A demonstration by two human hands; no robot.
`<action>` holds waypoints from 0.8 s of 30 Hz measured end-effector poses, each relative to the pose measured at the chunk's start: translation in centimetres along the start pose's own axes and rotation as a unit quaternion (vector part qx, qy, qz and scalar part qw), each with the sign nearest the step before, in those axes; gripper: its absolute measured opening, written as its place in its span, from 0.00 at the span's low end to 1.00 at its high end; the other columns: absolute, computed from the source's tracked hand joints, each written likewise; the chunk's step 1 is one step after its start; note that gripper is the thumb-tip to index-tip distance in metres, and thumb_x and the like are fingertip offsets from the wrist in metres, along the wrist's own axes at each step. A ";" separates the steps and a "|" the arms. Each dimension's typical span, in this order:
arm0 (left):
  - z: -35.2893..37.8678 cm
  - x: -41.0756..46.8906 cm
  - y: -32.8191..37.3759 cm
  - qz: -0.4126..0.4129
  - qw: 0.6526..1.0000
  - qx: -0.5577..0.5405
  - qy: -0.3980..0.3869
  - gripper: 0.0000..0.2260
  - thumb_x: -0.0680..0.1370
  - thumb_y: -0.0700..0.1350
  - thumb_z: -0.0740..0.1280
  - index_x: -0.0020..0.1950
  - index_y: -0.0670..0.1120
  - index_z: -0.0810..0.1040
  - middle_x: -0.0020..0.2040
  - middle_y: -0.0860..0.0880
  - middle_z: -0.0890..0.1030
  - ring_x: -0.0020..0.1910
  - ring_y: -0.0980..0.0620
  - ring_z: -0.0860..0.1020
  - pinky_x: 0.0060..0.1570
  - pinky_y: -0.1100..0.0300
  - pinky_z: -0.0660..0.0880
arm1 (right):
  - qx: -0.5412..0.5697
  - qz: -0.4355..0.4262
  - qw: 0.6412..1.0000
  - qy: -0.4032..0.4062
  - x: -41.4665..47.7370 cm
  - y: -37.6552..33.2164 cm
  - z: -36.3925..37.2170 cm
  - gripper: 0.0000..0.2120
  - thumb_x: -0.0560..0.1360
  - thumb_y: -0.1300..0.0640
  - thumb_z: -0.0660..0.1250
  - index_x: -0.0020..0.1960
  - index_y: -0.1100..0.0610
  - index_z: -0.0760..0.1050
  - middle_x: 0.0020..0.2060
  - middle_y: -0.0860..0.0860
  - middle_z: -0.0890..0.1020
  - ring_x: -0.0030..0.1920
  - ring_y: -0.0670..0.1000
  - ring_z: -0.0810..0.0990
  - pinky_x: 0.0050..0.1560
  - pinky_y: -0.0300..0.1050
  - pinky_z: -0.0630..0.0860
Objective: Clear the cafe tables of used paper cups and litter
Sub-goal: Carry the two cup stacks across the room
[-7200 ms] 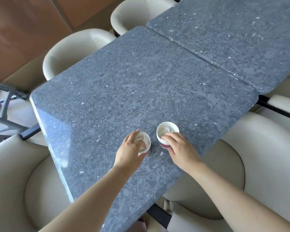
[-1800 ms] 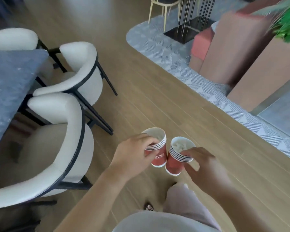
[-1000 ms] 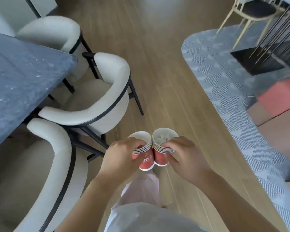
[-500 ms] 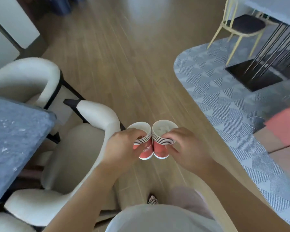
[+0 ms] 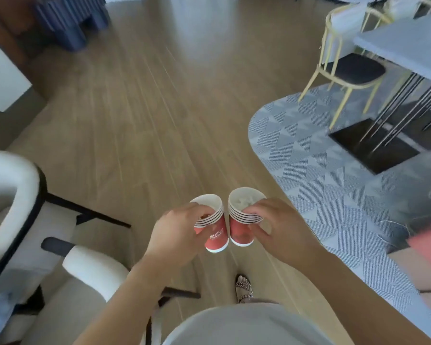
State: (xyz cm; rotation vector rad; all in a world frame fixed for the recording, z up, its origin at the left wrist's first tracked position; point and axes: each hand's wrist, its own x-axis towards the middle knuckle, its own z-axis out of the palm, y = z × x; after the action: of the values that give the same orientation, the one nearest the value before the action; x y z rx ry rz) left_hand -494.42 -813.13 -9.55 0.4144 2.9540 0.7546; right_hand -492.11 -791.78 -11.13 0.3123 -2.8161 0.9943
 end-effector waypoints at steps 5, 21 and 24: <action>-1.3 8.5 -2.9 -0.069 0.998 0.005 0.009 0.10 0.72 0.50 0.69 0.52 0.58 0.79 0.49 0.60 0.81 0.45 0.56 0.77 0.41 0.62 0.72 | 0.013 -0.016 1.000 -0.020 10.8 3.3 0.5 0.16 0.67 0.63 0.70 0.53 0.51 0.78 0.49 0.46 0.81 0.52 0.49 0.77 0.53 0.40 0.70; -11.6 30.5 -24.2 -0.215 0.973 -0.009 0.088 0.08 0.70 0.48 0.70 0.47 0.58 0.78 0.37 0.64 0.74 0.34 0.61 0.71 0.31 0.73 0.61 | 0.046 -0.117 0.982 -0.141 45.8 -1.3 13.8 0.15 0.66 0.68 0.71 0.51 0.56 0.79 0.47 0.48 0.81 0.50 0.45 0.76 0.51 0.24 0.62; -14.9 35.6 -28.9 -0.224 0.970 -0.017 0.098 0.08 0.70 0.49 0.70 0.46 0.59 0.77 0.38 0.63 0.75 0.36 0.59 0.74 0.32 0.69 0.65 | 0.056 -0.129 0.982 -0.124 52.6 -2.7 16.4 0.15 0.66 0.68 0.71 0.49 0.56 0.79 0.47 0.48 0.82 0.49 0.46 0.77 0.52 0.29 0.67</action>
State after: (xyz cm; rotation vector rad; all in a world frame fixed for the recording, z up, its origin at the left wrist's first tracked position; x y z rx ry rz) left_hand -537.58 -834.59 -10.22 -0.3426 3.0255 0.8188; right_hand -543.47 -812.02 -11.72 0.8454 -2.8349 1.1232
